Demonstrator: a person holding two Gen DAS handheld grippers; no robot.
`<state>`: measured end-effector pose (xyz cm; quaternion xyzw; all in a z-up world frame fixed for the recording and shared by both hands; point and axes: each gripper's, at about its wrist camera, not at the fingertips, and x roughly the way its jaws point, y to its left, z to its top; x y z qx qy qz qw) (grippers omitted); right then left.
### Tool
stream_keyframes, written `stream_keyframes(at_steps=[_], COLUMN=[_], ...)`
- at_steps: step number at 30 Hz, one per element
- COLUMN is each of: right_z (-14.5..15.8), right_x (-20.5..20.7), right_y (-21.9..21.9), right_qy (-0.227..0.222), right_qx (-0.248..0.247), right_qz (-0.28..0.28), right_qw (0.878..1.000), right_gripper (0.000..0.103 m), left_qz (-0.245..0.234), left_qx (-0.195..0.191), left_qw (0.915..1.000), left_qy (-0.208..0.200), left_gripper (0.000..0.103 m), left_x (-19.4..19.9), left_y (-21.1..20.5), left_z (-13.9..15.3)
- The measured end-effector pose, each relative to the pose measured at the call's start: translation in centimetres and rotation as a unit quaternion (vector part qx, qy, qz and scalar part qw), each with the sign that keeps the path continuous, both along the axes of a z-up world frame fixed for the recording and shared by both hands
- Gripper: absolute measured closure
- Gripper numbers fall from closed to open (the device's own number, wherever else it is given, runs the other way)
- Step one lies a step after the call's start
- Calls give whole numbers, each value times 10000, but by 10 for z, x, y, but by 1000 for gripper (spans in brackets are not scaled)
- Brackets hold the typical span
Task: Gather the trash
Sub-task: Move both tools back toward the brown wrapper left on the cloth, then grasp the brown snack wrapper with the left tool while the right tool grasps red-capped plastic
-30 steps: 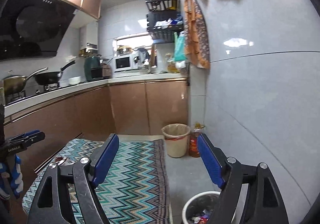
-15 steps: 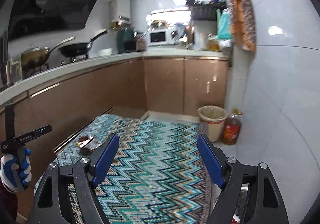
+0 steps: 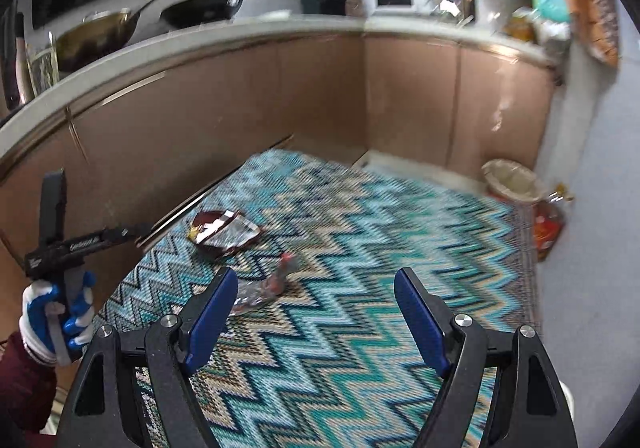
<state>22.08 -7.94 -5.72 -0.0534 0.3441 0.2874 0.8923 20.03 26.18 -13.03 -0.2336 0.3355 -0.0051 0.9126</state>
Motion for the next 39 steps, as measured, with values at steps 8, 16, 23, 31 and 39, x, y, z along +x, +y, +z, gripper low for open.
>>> stream_keyframes(at_steps=[8,16,23,31,39], right_z=[-63,-97,-114,-121,-98], right_x=[54,82,102,95,69], right_y=[39,60,69,70,69], right_qy=[1064,1598,1883,1897,1534], right_qx=[170,273,502,517,518], right_qz=[434,641,708,837,1053], right_qw=[9932,9847,9783,9769,9812], right_gripper=[24,29,48,81,88], left_qz=[-326,-461,-568,-708,-733], left_qx=[-235,-445,-492,-483,-447], left_qw=[9987,9969,9957,9951,9959], left_qy=[308,463,533,489,285], left_gripper=[36,38,50,88,93], left_x=[59,86,92,87,65], left_y=[-2,-3,-7,-15,-20], left_z=[-27,-47,-56,-57,-40])
